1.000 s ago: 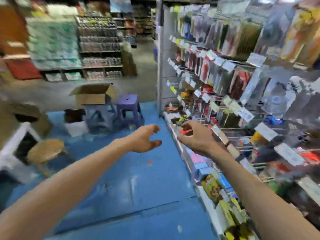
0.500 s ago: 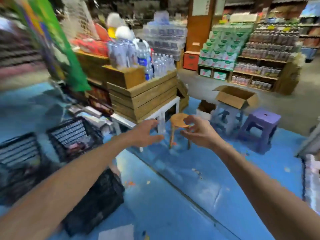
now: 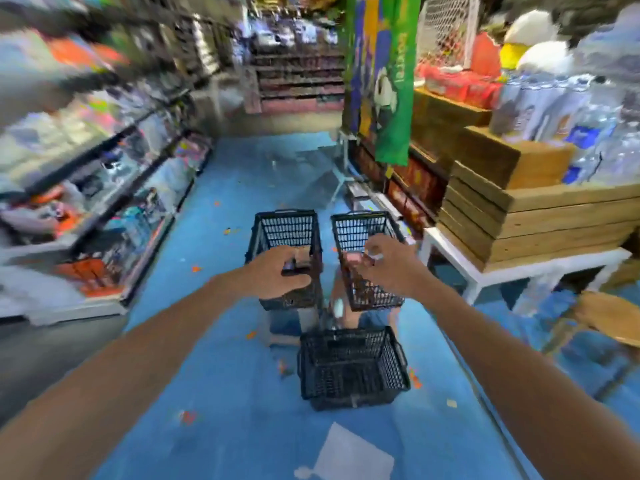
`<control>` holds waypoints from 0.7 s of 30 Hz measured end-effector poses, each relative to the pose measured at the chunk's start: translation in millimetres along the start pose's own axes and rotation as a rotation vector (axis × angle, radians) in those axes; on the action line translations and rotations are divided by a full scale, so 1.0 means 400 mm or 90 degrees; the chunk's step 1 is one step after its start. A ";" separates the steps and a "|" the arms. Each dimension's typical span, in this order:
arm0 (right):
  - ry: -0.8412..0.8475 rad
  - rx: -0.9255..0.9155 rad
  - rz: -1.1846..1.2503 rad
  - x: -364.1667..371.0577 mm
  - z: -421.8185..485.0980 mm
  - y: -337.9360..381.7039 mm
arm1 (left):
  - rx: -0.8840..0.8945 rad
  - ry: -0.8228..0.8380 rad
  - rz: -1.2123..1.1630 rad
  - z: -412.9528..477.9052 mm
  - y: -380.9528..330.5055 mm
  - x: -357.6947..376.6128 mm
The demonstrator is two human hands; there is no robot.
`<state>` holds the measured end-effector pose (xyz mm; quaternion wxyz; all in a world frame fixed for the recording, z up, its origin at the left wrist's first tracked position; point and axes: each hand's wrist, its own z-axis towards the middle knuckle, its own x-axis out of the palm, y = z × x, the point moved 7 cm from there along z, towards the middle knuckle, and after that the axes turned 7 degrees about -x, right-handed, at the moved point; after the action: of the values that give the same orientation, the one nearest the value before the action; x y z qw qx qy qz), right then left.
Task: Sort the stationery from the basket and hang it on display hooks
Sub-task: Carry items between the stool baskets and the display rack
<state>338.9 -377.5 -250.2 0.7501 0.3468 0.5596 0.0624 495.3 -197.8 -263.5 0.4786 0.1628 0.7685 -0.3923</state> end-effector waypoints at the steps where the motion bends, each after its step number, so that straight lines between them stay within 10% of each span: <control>1: 0.006 -0.013 0.006 0.038 0.047 0.035 | -0.009 -0.015 0.001 0.011 0.055 -0.035; 21: 0.011 0.061 0.150 0.315 0.803 -0.021 | -0.054 0.084 -0.059 0.643 0.414 -0.228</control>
<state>666.1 -467.7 -312.8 0.7157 0.4447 0.5237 0.1260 800.0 -275.7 -319.1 0.4147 0.1324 0.8208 -0.3697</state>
